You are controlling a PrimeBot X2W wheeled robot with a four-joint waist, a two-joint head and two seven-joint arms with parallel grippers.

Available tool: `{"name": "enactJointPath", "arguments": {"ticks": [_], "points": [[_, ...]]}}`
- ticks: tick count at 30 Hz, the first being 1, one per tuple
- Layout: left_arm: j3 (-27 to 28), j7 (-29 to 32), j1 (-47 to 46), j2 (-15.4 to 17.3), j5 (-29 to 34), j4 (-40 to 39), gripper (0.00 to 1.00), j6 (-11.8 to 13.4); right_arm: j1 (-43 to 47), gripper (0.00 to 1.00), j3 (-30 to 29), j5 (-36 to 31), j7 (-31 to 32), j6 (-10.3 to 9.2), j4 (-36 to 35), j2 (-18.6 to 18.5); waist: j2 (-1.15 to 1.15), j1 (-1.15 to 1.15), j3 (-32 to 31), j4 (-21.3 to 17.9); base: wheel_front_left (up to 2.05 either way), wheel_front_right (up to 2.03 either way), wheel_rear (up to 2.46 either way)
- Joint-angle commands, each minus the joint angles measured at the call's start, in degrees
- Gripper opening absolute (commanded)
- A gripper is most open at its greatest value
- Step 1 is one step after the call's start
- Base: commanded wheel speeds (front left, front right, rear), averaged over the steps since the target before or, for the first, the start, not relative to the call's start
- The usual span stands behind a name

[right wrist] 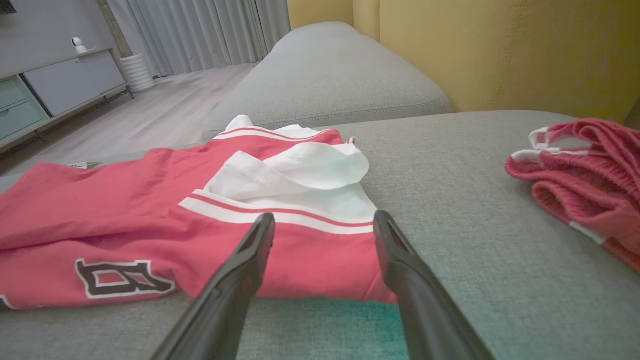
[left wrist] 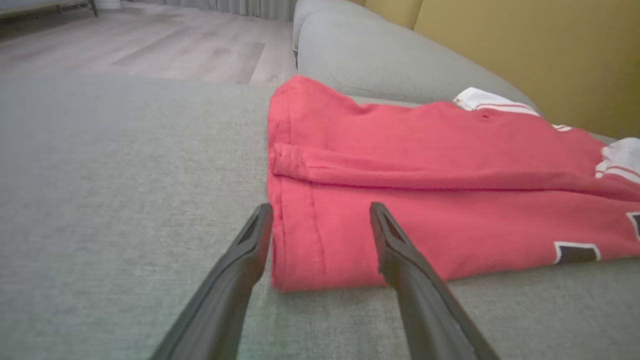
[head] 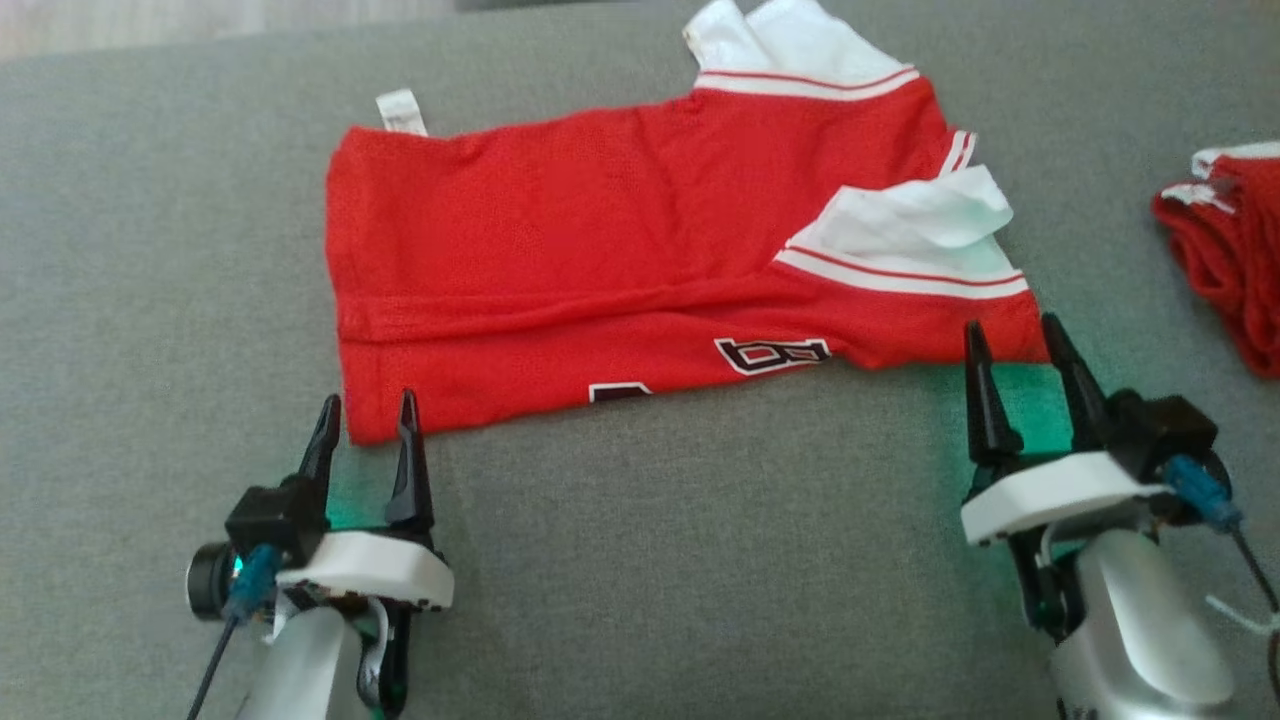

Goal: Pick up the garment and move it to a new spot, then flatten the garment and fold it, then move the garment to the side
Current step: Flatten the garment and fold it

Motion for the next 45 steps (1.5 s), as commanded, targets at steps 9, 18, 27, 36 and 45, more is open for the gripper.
{"name": "enactJointPath", "arguments": {"ticks": [9, 18, 27, 36, 45], "points": [[-1.0, -0.5, -5.0, 0.5, -2.4, 12.4, 0.91, -2.2, -3.9, 1.00, -2.9, -2.2, -0.6, -0.05, -0.7, 0.6, 0.00, -0.01, 3.5, -1.4, 0.00, 0.00, 0.00], [-3.6, -0.5, -6.7, 0.5, -3.2, 14.4, 0.00, -2.9, -7.3, 1.00, -4.5, -1.0, -0.6, -0.05, 10.5, 0.7, 0.00, -0.01, 4.1, -0.1, 0.00, 0.00, 0.00], [-3.9, -0.5, -5.6, 0.5, -3.7, 11.3, 0.00, -3.2, -9.8, 0.00, 0.8, 8.8, -0.5, -0.05, 18.4, 0.8, 0.00, -0.01, 3.7, 0.8, 0.00, 0.00, 0.00], [2.4, -0.5, -6.7, 2.1, -1.3, 1.1, 0.00, -3.2, -12.7, 0.00, 1.4, 13.4, -0.6, -0.05, 9.5, -1.1, 0.00, -0.01, -1.3, 0.5, 0.00, 0.00, 0.00], [4.0, -0.5, 1.8, 1.5, -0.4, 0.0, 0.00, -2.8, -4.7, 0.00, 1.0, 18.7, 1.7, -0.05, 4.8, -3.9, 0.00, -0.01, -5.1, 0.8, 0.00, 0.00, 0.00]]}}
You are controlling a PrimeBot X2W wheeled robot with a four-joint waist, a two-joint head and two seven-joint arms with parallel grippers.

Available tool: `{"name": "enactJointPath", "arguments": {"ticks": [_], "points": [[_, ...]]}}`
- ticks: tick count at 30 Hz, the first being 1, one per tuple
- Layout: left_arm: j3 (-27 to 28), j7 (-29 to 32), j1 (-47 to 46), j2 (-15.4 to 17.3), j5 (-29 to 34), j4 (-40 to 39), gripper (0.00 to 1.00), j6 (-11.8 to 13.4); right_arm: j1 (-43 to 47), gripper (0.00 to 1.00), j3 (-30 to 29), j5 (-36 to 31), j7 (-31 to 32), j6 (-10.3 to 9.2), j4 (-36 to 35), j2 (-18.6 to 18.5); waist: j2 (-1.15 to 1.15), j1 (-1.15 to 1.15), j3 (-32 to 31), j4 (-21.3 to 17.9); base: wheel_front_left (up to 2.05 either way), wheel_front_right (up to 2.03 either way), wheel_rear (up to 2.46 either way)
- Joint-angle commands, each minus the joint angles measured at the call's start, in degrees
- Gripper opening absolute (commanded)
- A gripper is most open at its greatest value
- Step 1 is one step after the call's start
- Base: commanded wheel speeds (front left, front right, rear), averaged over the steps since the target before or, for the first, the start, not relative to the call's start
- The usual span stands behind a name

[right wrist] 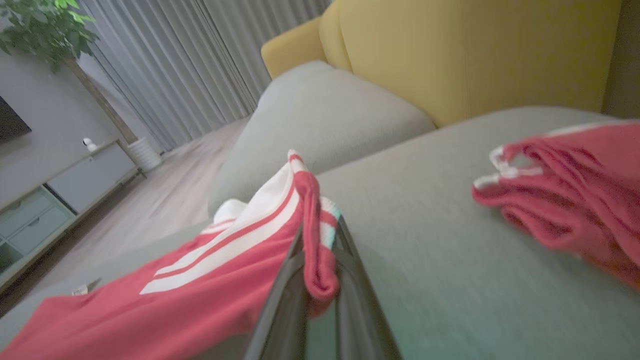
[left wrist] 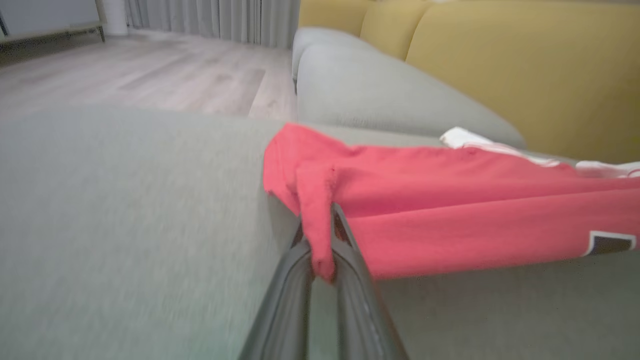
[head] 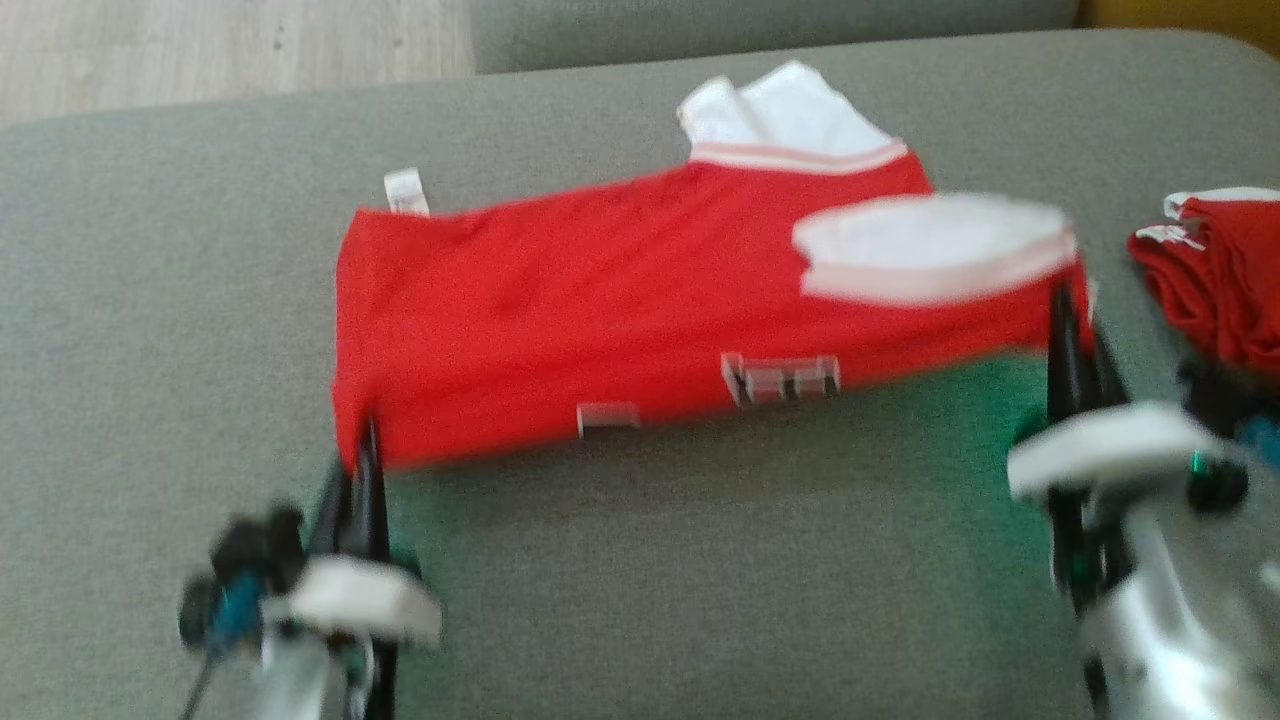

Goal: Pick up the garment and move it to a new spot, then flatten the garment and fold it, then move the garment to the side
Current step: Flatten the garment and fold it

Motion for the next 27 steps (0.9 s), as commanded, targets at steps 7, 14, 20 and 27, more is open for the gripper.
{"name": "enactJointPath", "arguments": {"ticks": [7, 14, 20, 27], "points": [[0.7, -0.3, 6.4, 0.2, -1.5, 1.0, 0.45, 0.3, 10.7, 0.90, 0.7, 1.5, 2.4, -0.05, -2.9, -0.8, 0.00, 0.00, 0.0, 0.7, 0.00, 0.00, 0.00], [0.3, -0.3, 0.7, 1.1, 0.4, -1.2, 1.00, 0.4, 7.4, 1.00, -0.8, -2.4, 2.0, -0.05, -6.1, -0.9, 0.00, 0.00, 3.0, 0.8, 0.00, 0.00, 0.00], [-2.1, 7.2, -14.0, 8.3, 2.1, 0.1, 1.00, -1.9, 0.1, 1.00, 0.0, -6.2, 4.0, -0.05, -8.1, -1.6, 0.00, 0.00, 7.0, 1.3, 0.00, 0.00, 0.00], [-9.5, 21.7, -27.4, 16.3, -5.0, 4.5, 1.00, -2.9, -7.6, 1.00, 4.4, -7.9, 5.6, -0.05, -7.4, -1.1, 0.00, 0.00, 11.9, 0.2, 0.00, 0.00, 0.00]]}}
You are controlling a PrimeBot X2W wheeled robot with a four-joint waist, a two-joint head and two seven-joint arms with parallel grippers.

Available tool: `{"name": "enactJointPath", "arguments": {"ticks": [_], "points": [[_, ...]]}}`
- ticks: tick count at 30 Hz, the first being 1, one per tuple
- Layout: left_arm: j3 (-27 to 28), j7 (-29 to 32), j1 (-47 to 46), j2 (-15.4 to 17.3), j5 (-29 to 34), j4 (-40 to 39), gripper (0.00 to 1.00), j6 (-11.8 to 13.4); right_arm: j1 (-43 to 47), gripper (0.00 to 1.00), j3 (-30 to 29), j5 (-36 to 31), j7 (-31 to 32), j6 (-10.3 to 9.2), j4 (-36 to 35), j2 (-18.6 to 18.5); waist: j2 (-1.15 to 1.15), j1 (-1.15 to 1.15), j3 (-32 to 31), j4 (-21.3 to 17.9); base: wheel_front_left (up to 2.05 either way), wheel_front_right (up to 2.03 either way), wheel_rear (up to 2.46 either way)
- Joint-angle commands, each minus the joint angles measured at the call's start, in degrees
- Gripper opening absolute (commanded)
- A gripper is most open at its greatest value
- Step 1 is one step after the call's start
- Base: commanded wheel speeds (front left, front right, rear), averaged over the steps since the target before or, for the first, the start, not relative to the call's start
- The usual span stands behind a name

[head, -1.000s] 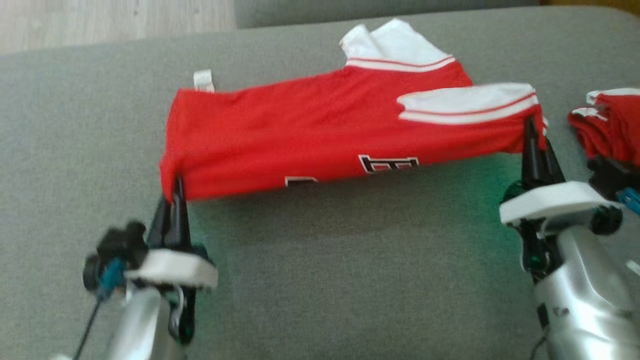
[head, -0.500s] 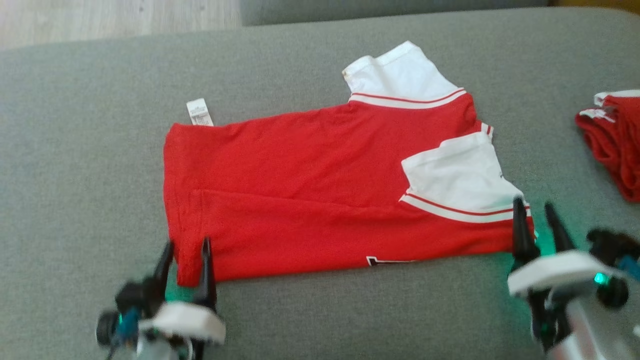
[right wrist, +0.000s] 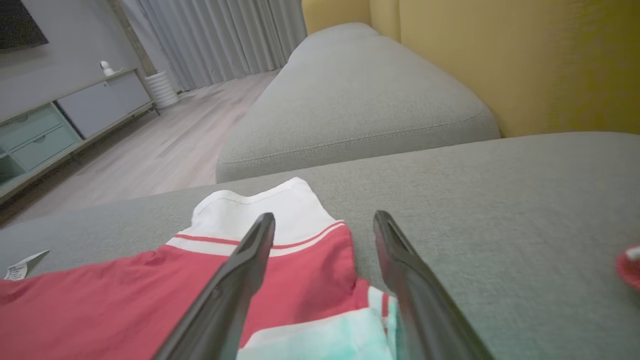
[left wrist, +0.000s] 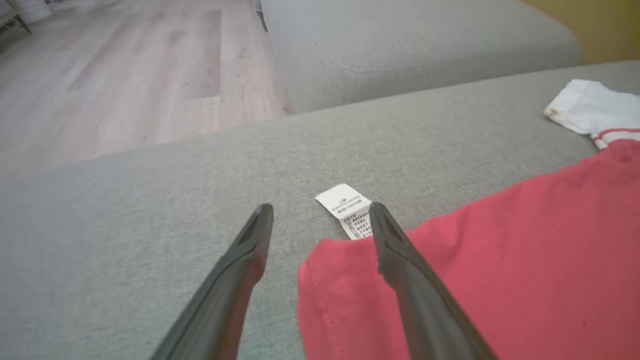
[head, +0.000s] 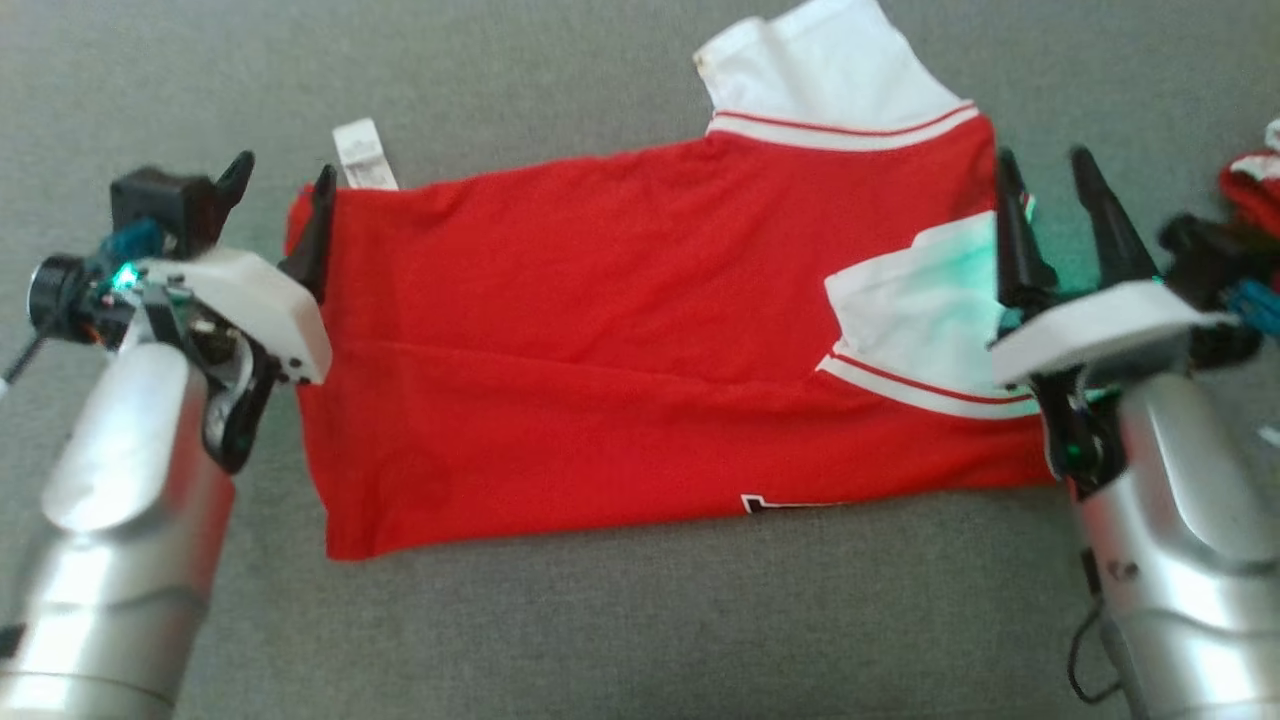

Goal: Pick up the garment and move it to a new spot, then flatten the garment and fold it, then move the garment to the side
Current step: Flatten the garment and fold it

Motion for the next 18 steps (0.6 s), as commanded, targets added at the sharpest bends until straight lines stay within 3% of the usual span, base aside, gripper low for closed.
{"name": "enactJointPath", "arguments": {"ticks": [1, 9, 18], "points": [[0.3, 0.8, -2.2, 3.3, -2.1, -1.0, 1.00, 0.1, -1.5, 1.00, 1.8, -0.4, -0.2, -0.05, -1.1, 0.2, 0.00, -0.01, 1.7, -0.7, 0.00, 0.00, 0.00], [-6.0, 2.2, -4.9, 8.2, -10.1, 1.2, 1.00, 0.1, -4.2, 1.00, 4.1, 0.2, -2.4, -0.05, 1.9, 0.5, 0.00, -0.01, 3.4, -1.2, 0.00, 0.00, 0.00], [-8.8, 0.7, -5.7, 7.7, -15.3, 4.3, 1.00, 0.1, -6.3, 1.00, 5.3, 0.7, -3.2, -0.05, 4.1, -0.2, 0.00, -0.01, 3.3, -0.8, 0.00, 0.00, 0.00]]}}
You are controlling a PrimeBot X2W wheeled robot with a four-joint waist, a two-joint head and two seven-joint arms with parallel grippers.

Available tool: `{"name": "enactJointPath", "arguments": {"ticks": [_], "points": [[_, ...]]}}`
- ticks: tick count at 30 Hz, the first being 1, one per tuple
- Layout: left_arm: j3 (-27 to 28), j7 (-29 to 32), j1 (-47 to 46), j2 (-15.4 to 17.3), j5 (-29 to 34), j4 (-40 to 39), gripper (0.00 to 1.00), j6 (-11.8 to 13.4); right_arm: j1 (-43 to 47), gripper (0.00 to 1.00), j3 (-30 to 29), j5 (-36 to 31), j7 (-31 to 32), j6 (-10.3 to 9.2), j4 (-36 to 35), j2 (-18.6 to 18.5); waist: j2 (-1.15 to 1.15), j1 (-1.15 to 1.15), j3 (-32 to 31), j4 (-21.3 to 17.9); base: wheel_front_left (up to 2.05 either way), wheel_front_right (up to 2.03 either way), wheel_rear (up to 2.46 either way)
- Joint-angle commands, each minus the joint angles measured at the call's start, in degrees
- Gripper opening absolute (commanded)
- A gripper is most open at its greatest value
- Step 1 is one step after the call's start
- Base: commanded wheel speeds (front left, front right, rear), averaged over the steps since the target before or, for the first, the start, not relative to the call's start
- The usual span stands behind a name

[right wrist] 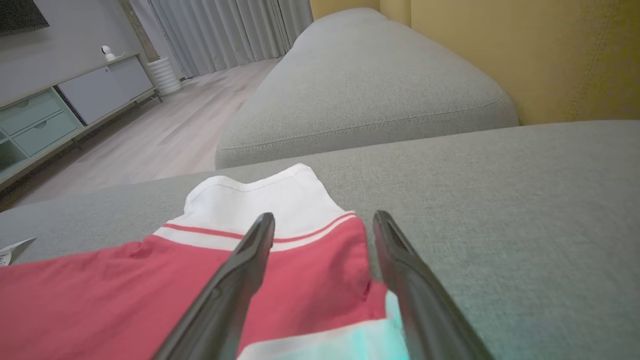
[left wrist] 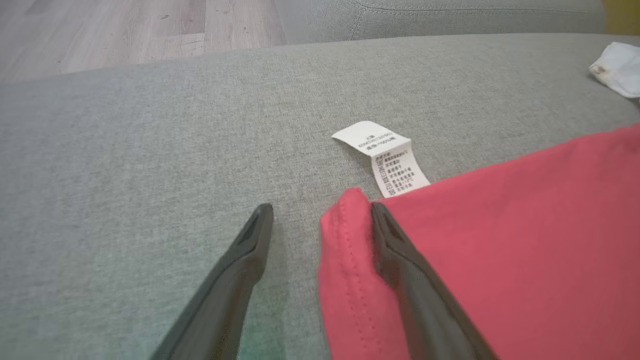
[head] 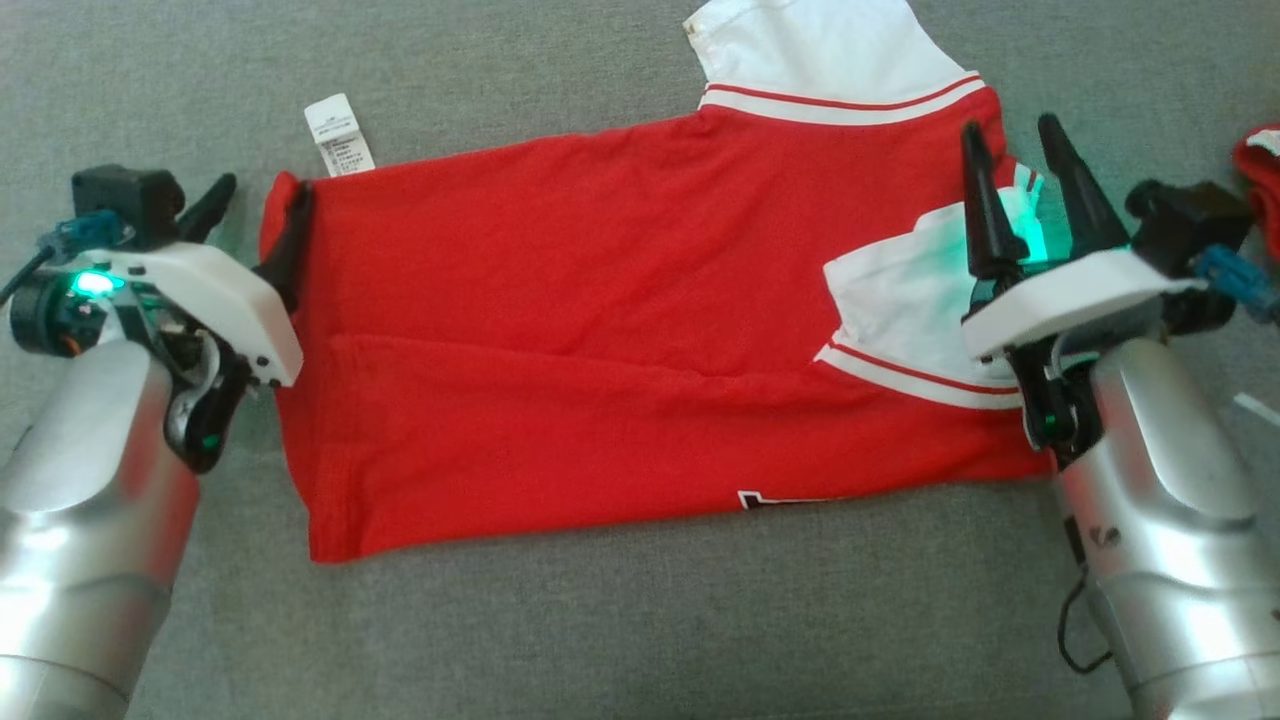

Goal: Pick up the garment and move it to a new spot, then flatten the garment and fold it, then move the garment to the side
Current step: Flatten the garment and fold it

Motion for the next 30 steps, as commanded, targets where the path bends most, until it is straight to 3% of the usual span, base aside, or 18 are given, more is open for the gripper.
{"name": "enactJointPath", "arguments": {"ticks": [1, 4, 5, 6, 7, 13, 20, 30], "points": [[1.0, -0.8, -2.1, 2.4, -0.6, -0.8, 1.00, 0.1, -1.3, 1.00, 1.3, 0.3, -0.8, -0.05, -1.2, -0.2, 0.00, 0.00, 0.0, 0.1, 0.00, 0.00, 0.00], [0.2, -0.8, -2.2, 2.5, -1.4, -0.2, 0.96, 0.1, -1.8, 1.00, 1.5, 0.4, -0.8, -0.05, -0.9, -0.3, 0.00, 0.00, 0.1, 0.2, 0.00, 0.00, 0.00], [-0.1, -1.0, -2.4, 2.5, -1.8, 0.1, 0.47, 0.1, -2.1, 1.00, 1.8, 0.4, -0.7, -0.05, -0.8, -0.3, 0.00, 0.00, 0.1, 0.2, 0.00, 0.00, 0.00], [-0.5, -1.2, -2.6, 2.6, -2.0, 0.3, 0.07, 0.1, -2.5, 1.00, 2.0, 0.3, -0.5, -0.05, -0.6, -0.5, 0.00, 0.00, 0.2, 0.3, 0.00, 0.00, 0.00], [-0.9, -1.4, -2.7, 2.6, -2.3, 0.4, 0.00, 0.1, -2.9, 1.00, 2.2, 0.3, -0.2, -0.05, -0.4, -0.6, 0.00, 0.00, 0.3, 0.4, 0.00, 0.00, 0.00], [-3.1, -5.7, -4.7, 2.0, -2.3, -0.4, 0.00, 0.1, -8.3, 1.00, 2.4, -0.8, 6.3, -0.05, 3.9, -3.0, 0.00, 0.00, 1.0, 2.7, 0.00, 0.00, 0.00], [-5.7, -9.2, -8.4, -1.3, -0.5, -0.8, 0.00, 0.1, -18.9, 1.00, 1.5, -2.7, 15.7, -0.05, 12.7, -6.9, 0.00, 0.00, 2.7, 8.8, 0.00, 0.00, 0.00], [-10.6, -12.6, -12.0, -7.3, -1.7, 0.5, 0.00, 0.1, -29.4, 1.00, -0.1, -5.8, 19.6, -0.05, 24.0, -9.3, 0.00, 0.00, 6.0, 16.1, 0.00, 0.00, 0.00]]}}
